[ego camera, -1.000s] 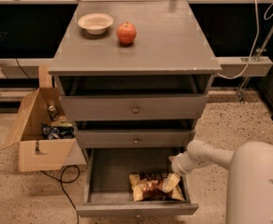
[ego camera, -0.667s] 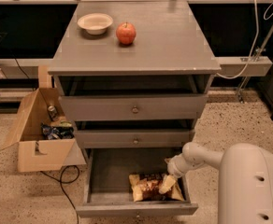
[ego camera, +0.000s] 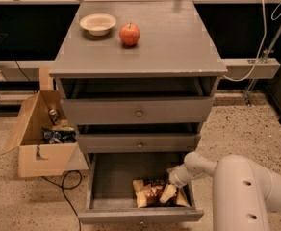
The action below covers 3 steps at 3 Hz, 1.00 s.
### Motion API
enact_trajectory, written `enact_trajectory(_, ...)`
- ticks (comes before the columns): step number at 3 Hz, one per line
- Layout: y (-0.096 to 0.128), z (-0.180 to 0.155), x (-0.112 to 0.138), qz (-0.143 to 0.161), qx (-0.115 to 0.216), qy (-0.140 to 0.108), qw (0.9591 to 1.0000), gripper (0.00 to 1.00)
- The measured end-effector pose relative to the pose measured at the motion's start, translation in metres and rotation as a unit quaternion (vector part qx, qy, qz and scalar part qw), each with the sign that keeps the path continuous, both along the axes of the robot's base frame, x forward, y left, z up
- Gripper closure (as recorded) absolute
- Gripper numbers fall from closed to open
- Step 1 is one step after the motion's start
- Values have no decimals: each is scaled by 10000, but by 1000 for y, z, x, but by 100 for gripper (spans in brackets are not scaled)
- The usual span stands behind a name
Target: Pick brown chip bag from bottom drawer and place on counter
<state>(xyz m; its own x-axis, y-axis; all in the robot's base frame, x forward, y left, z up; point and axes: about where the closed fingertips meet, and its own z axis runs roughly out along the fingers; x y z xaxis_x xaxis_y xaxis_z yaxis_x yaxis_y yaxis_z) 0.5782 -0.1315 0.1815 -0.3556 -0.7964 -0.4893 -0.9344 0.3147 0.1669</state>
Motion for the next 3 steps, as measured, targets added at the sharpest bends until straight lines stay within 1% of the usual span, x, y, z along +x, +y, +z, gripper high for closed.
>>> enact_trajectory(1, 4, -20, 0, -66, 92, 137, 9998, 19)
enact_trajectory(2, 5, -26, -1, -93, 202, 131, 9997, 42)
enact_trajectory(3, 3, -7, -3, -120, 788, 30, 9968, 66)
